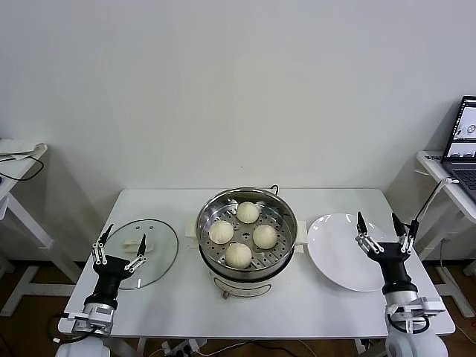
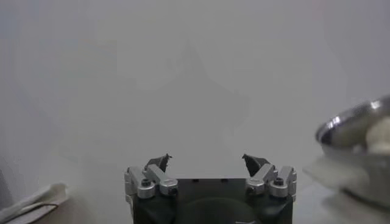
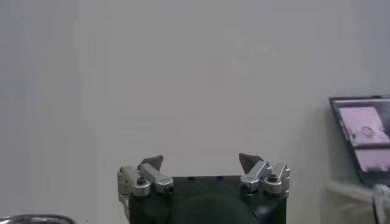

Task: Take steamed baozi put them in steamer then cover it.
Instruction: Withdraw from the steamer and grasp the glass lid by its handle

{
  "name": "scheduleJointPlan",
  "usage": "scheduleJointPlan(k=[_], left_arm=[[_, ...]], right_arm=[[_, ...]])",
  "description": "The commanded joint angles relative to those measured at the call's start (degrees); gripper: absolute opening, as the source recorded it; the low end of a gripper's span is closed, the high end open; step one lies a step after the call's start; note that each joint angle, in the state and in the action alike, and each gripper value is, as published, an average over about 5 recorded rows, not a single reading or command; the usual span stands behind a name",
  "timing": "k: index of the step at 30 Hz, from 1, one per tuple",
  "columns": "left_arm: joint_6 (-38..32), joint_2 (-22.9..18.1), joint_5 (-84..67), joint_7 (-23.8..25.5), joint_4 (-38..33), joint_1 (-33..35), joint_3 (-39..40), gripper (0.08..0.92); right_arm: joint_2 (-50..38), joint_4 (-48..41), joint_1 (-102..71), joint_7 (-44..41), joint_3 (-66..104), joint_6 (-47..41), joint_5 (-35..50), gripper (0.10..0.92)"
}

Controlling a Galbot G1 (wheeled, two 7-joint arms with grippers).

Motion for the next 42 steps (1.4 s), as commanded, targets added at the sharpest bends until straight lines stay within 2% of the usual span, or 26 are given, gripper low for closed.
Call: scheduleJointPlan(k=[1,6,14,42], left_arm=[[-11.57,2.94,42.74,-11.69,12.0,-0.19,-1.84,0.823],[-12.62,3.73,51.28,-14.63,18.08,-2.8,-2.51,0.823],[-11.77,4.73,54.93,-15.27,26.79,-9.72,-2.31,0.823],[-7.05,5.17,60.09,-14.5,37.45,-21.31,-0.52,0.823]], right_arm=[[5.49,-0.31,-2.36,0.78,-0.19,2.35,-1.85,0.823],[5.9,-1.91,-1.14,0.67,-0.72,2.32,-2.0,0.823],[5.71,-3.94,0.63,0.55,-0.94,2.15,-1.9,0.823],[5.68,-5.89,1.65,0.13,-1.38,2.86,-2.56,0.823]])
